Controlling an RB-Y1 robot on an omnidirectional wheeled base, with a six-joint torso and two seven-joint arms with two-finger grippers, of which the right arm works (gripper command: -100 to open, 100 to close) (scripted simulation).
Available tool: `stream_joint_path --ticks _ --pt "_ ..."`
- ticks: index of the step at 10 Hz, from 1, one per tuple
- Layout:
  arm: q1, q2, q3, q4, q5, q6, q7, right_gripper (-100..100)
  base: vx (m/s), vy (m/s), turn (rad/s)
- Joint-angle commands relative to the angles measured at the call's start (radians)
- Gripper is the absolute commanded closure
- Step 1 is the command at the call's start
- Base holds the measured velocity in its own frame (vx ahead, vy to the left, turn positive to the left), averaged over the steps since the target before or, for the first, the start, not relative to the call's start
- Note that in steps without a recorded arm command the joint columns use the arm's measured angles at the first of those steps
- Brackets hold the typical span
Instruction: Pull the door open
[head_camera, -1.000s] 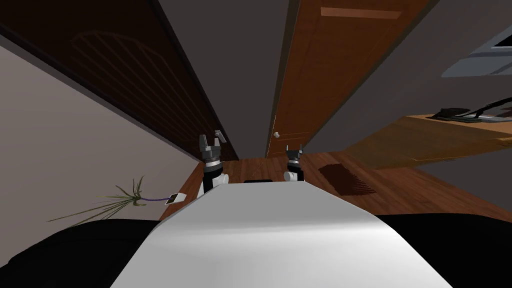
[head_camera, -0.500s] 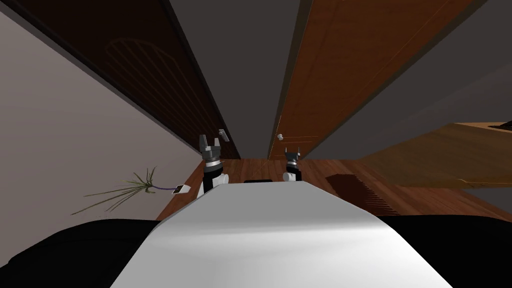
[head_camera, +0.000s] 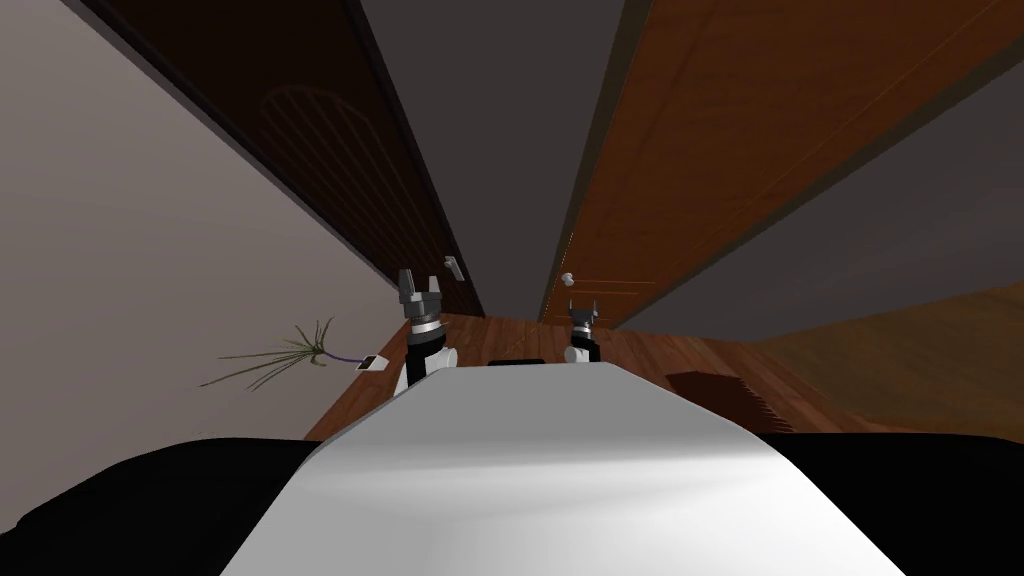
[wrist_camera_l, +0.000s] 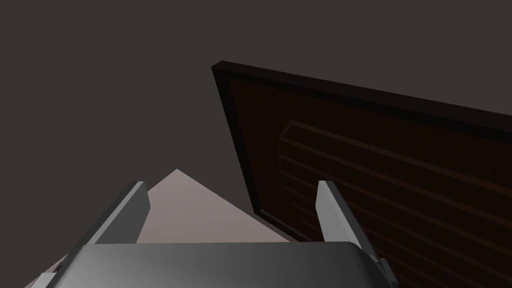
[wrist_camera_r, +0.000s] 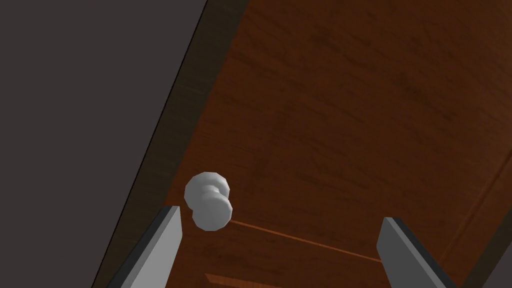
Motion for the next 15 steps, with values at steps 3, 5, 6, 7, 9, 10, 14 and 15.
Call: stream_joint_path --ticks 3,5,6,7,9,10,14,15 --pt "-0.029 -0.009 0.014 0.093 -0.054 -0.025 -0.079 -100 0.042 -0.099 0.176" --pt "-0.043 -0.014 0.021 0.142 -0.082 -0.039 -0.119 -100 0.038 -0.087 0.191" --pt "-0.05 -0.016 0.025 0.165 -0.095 -0.045 -0.138 -100 0.047 -0.086 0.187" --pt "-0.057 -0.018 0.028 0.188 -0.108 -0.051 -0.157 -100 0.039 -0.089 0.148" --pt "-0.07 -0.023 0.035 0.234 -0.135 -0.063 -0.195 -100 0.043 -0.094 0.196" --pt "-0.076 -0.025 0.038 0.254 -0.146 -0.069 -0.211 -100 0.028 -0.092 0.141" --pt "-0.098 -0.031 0.05 0.331 -0.19 -0.09 -0.275 -100 0.028 -0.083 0.148" --pt "-0.103 -0.033 0.053 0.347 -0.199 -0.094 -0.288 -100 0.017 -0.077 0.11"
